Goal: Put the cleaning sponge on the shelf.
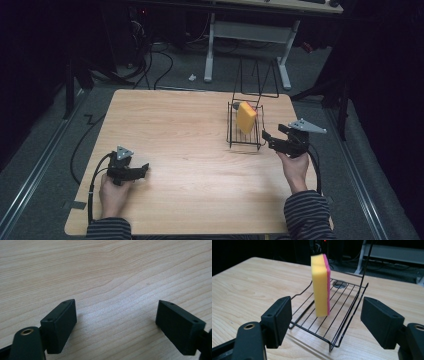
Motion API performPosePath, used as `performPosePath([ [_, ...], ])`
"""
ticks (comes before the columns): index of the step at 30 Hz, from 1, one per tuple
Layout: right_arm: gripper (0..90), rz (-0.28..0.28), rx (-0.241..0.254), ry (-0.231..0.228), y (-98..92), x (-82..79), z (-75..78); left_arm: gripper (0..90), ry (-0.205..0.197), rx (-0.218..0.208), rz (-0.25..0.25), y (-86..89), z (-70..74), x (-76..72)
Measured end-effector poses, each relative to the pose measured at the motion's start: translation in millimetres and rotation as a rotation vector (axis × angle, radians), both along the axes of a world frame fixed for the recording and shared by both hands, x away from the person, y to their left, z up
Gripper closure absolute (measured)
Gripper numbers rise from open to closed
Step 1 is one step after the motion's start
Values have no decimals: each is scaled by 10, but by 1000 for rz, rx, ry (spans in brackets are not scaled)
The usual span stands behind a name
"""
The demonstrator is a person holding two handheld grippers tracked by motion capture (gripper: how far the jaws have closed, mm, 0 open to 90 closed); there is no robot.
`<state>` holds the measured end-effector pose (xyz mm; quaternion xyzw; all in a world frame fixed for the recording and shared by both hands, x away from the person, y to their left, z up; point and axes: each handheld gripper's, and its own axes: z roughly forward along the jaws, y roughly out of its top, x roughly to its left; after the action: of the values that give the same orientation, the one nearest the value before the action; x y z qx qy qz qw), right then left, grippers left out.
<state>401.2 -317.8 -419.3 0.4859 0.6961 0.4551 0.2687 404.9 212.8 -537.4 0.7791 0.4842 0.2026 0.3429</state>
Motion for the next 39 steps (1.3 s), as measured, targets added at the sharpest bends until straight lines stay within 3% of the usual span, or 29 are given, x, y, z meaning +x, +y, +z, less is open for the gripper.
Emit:
performPosePath([
  [9, 260, -5, 12, -35, -84, -154, 73, 176, 0, 0, 0, 0, 0, 0],
  [24, 263, -35, 43, -52, -261, -388, 35, 174, 0, 4, -1, -2, 0, -1],
  [39, 264, -39, 64, -66, -321, -610, -54, 174, 0, 4, 0, -2, 0, -1],
])
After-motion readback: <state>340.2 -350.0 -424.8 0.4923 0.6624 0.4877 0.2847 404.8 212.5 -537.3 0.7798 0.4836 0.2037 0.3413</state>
